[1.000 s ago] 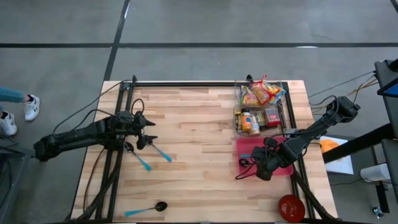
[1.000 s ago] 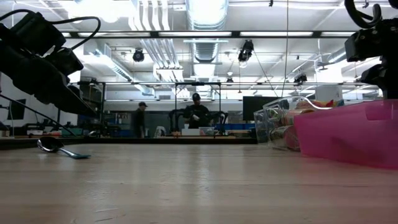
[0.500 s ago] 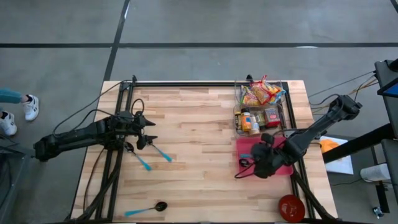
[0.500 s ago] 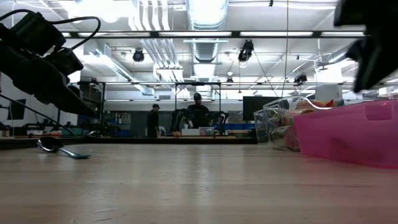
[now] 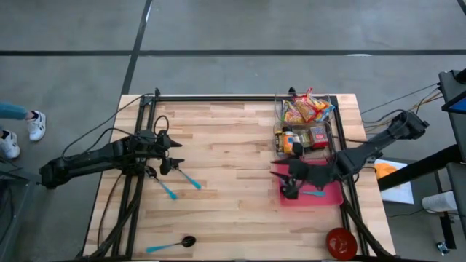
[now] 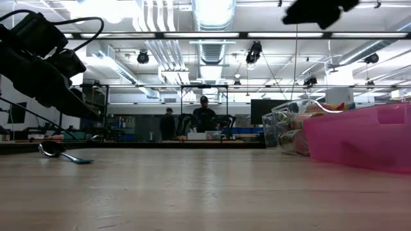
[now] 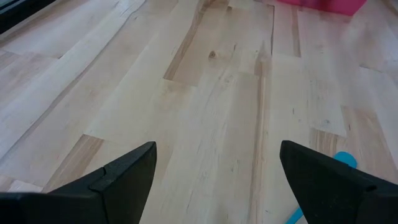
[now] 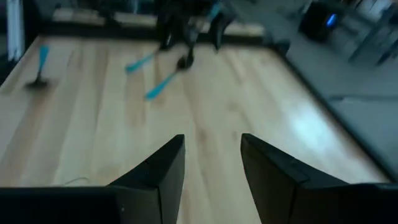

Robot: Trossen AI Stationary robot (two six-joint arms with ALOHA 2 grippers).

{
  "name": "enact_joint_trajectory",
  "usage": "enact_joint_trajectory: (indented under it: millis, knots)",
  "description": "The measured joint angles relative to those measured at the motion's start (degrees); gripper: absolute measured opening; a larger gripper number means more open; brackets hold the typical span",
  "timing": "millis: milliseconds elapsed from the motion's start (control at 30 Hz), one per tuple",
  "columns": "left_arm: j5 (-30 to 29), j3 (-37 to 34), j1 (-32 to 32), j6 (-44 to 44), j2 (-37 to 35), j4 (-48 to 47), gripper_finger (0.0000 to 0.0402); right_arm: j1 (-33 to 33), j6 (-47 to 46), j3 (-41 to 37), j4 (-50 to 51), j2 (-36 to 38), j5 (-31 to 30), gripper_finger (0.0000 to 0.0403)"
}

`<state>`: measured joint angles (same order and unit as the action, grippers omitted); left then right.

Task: Pick & Place Food Item
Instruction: Put the blue spoon into the red bin

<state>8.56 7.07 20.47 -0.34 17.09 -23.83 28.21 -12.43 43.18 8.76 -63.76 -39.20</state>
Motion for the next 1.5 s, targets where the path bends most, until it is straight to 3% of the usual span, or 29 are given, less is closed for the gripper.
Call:
enact_joint_trajectory:
  millis: [133, 300, 400, 467, 633, 1500]
  knots:
    - [0.0, 0.0, 0.0, 0.0, 0.0, 0.0, 0.0345, -5.8, 8.6, -2.4, -12.4, 0.0, 5.0, 0.0156]
    - [0.0, 0.0, 0.0, 0.0, 0.0, 0.0, 0.0345, -15.8, 14.4, -6.4, -26.8, 0.0, 21.8, 0.0156]
    - [0.0, 0.0, 0.0, 0.0, 0.0, 0.0, 0.0345, -22.0, 15.8, -7.6, -30.0, -0.1, 30.3, 0.0156]
    - [0.0, 0.0, 0.0, 0.0, 0.0, 0.0, 0.0345, -25.2, 15.8, -7.6, -30.1, -0.1, 32.8, 0.0156]
    - [0.0, 0.0, 0.0, 0.0, 0.0, 0.0, 0.0345, -28.5, 15.9, -7.3, -30.2, -0.1, 33.6, 0.0156]
    - [0.0, 0.0, 0.0, 0.0, 0.0, 0.0, 0.0345, -28.6, 12.8, -7.3, -30.0, -0.1, 33.7, 0.0156]
